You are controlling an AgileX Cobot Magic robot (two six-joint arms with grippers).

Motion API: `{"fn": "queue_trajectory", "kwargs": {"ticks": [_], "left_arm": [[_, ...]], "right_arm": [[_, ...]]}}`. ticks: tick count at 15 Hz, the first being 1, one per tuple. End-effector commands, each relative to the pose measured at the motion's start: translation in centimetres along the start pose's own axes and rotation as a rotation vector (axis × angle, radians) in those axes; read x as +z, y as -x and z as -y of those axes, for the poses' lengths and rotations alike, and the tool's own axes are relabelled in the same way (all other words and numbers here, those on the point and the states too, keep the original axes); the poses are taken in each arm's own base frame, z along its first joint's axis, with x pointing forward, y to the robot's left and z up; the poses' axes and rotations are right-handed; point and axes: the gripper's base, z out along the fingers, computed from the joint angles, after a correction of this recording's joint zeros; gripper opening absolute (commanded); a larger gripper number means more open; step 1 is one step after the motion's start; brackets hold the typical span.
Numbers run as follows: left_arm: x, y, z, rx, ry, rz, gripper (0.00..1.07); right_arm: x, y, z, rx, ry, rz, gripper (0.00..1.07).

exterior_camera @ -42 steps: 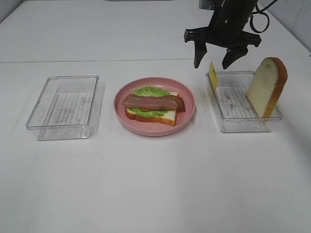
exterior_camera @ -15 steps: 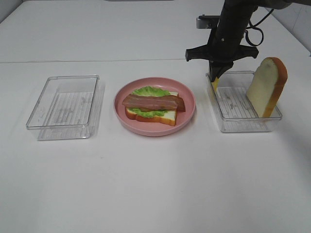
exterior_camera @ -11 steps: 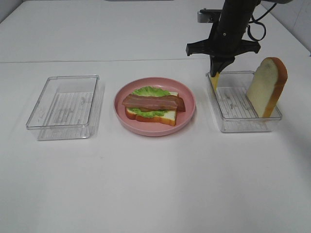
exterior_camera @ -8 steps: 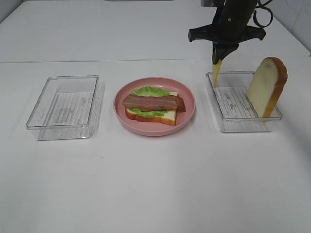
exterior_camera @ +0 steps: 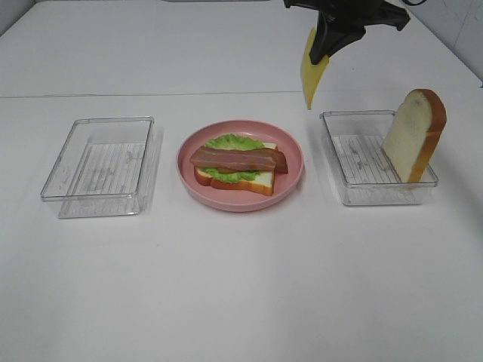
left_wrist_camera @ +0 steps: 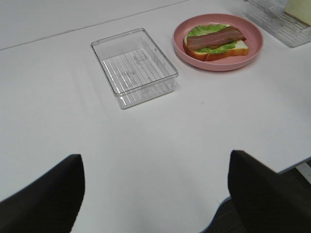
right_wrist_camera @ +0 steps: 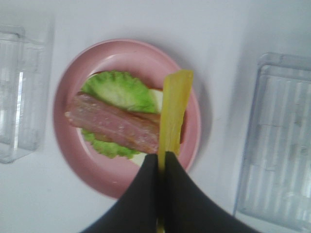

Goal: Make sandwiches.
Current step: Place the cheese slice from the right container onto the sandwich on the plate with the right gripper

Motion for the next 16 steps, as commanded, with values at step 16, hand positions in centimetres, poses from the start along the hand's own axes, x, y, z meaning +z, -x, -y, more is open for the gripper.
{"fn": "queue_trajectory", "kwargs": {"ticks": [16], "left_arm": [[-0.2,-0.1,0.0,0.002,-0.004,0.031,0.77]], "right_arm": [[13.4,-0.6,-6.3,-0.044,0.305,-0.094,0.00]]}}
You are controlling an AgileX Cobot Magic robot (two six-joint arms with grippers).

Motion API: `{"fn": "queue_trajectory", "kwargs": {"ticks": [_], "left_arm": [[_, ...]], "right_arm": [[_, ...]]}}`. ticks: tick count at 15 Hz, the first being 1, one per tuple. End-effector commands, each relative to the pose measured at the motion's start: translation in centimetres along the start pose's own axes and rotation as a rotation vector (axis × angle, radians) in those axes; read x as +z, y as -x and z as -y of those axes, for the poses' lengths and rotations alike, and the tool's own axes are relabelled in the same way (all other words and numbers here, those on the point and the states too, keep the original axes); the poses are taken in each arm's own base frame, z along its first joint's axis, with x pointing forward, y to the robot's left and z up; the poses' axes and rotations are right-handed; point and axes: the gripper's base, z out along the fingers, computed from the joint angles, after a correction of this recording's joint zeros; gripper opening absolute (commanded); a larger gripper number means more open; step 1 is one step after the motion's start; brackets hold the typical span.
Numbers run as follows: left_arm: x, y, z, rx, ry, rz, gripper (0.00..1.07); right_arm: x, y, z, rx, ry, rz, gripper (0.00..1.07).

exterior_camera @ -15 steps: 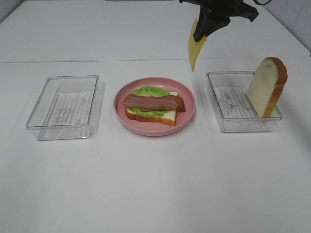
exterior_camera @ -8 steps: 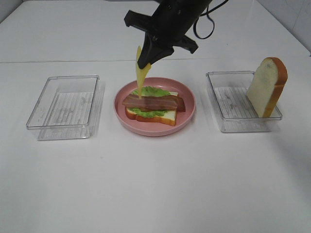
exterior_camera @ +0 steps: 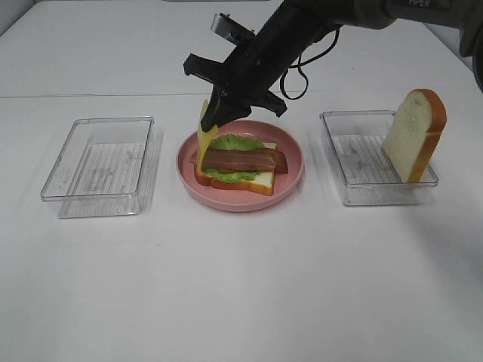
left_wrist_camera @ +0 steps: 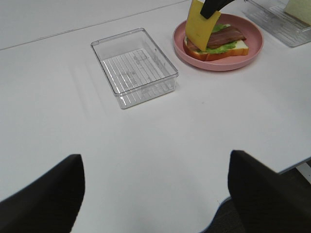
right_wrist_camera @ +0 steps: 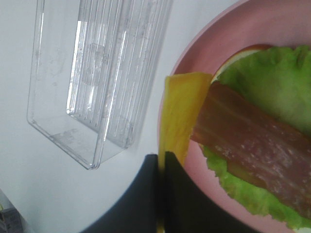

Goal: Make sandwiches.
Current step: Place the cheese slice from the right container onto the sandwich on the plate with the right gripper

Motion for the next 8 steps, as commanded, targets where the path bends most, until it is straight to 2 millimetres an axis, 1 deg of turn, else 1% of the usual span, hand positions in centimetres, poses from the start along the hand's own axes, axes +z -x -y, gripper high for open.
{"fn": "queue_trajectory", "kwargs": {"ticks": [1,2,5,8], "left_arm": [[-0.2,-0.1,0.0,0.002,-0.004,0.031,0.77],[-0.2,-0.1,0.0,0.002,-0.004,0.031,0.77],[-0.2,-0.1,0.0,0.002,-0.004,0.031,0.77],[-0.2,-0.1,0.0,0.002,-0.004,0.031,0.77]], "right_arm": [[-0.5,0.5,0.9,-0.004,-0.033,0.030,0.00],[-0.8,0.5,1.4,0.012,-0.038,0.025,0.00],[-1.1,0.5,2.0,0.029,-0.055,0.022,0.00],[-1.2,0.3,3.0,0.069,-0.162,-0.004,0.00]]}}
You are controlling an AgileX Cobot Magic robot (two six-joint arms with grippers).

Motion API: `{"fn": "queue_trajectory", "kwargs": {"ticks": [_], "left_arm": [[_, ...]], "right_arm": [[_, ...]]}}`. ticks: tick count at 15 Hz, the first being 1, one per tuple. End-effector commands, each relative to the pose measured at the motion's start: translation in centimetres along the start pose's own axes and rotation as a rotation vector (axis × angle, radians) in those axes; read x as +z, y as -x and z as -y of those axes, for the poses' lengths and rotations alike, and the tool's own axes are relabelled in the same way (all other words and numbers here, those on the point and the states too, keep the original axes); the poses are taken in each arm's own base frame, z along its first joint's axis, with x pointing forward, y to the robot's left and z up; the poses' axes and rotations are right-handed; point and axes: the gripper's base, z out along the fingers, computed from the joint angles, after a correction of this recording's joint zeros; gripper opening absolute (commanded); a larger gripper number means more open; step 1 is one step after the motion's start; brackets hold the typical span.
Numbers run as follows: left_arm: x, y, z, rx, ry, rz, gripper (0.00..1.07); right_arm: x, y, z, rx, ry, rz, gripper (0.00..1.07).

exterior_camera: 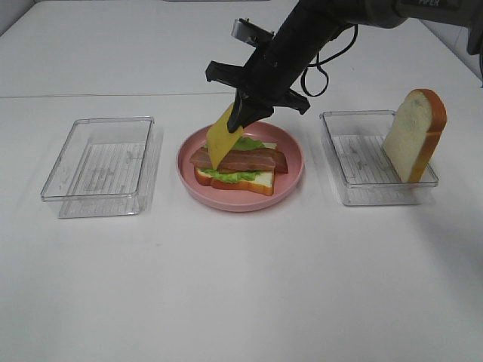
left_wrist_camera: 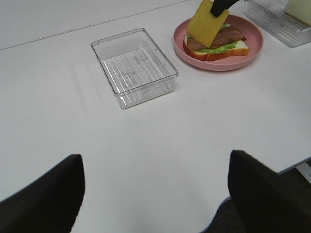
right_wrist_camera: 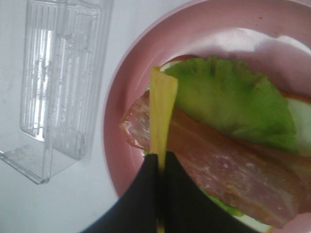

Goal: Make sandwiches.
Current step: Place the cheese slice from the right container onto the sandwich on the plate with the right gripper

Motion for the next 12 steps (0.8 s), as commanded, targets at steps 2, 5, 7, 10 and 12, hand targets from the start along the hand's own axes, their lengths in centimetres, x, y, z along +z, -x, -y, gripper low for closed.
{"fn": "queue_trajectory", "kwargs": {"ticks": [2,5,7,10,12], "left_arm": [[-0.2,-0.1,0.0,0.002,-0.004,0.031,0.77],[-0.2,-0.1,0.0,0.002,-0.004,0.031,0.77],[-0.2,-0.1,0.0,0.002,-0.004,0.031,0.77],[-0.2,-0.1,0.0,0.002,-0.004,0.031,0.77],[-0.2,-0.1,0.0,0.002,-0.004,0.031,0.77]], "right_arm": [[-0.2,-0.2,0.8,0.021,-0.087,-0.023,0.03],[-0.3,-0.4,1.0,0.018,-0.099,-0.045,0.46],[-0.2,-0.4,0.9,0.018,-0.100,-0.053,0.65],[-1.0,-0.6,0.7,0.005,-0.114,-0.060,0.76],[-2.5,-0.6,0.3,-0.014,-0.133,-0.048,0.76]]}}
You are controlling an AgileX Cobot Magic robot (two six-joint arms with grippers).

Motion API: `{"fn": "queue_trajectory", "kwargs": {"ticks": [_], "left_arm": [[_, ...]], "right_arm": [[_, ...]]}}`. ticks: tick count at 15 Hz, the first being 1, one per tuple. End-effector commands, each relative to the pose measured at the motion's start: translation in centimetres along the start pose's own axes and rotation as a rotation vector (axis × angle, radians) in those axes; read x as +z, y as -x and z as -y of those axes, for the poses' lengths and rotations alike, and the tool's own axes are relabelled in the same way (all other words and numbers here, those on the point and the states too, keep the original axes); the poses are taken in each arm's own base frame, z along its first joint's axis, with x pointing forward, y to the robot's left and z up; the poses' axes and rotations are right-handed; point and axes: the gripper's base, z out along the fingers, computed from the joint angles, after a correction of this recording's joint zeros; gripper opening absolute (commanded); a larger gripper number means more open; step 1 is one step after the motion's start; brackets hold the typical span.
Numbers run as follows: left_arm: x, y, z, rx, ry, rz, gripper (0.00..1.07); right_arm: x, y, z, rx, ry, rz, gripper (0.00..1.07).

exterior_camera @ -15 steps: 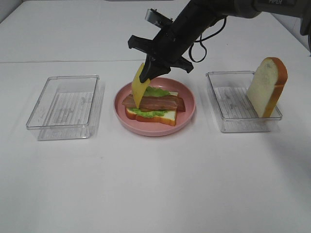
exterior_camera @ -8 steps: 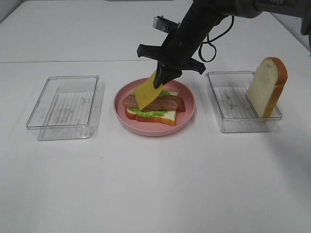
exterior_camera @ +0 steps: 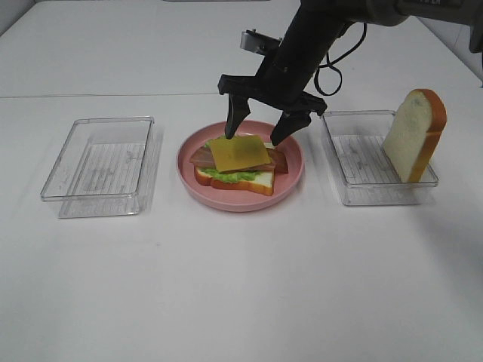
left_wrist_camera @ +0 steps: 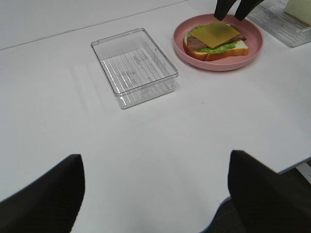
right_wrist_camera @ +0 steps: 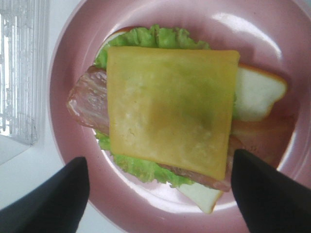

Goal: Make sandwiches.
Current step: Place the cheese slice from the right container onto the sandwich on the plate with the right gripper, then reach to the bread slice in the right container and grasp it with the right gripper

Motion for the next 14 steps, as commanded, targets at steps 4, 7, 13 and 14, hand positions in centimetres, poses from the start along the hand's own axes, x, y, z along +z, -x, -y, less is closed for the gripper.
{"fn": "queue_trajectory", "kwargs": {"ticks": [4,7,13,14], "left_arm": [[-0.2,-0.1,0.0,0.002,-0.004,0.031,0.77],[-0.2,-0.1,0.0,0.002,-0.004,0.031,0.77],[-0.2,-0.1,0.0,0.002,-0.004,0.031,0.77],[-0.2,-0.1,0.0,0.002,-0.004,0.031,0.77]], "right_arm": [[-5.4,-0.7,0.0,-0.053,-0.151,0.048,0.76],[-8.6,-1.1,0.6,-0.067,-0.301,0.097,0.76],[-14.4,-2.2,6.3,0.083,-0.477,0.111,0.76],[-14.7,-2.2,6.9,0.097,-0.479,0.114,0.76]]}}
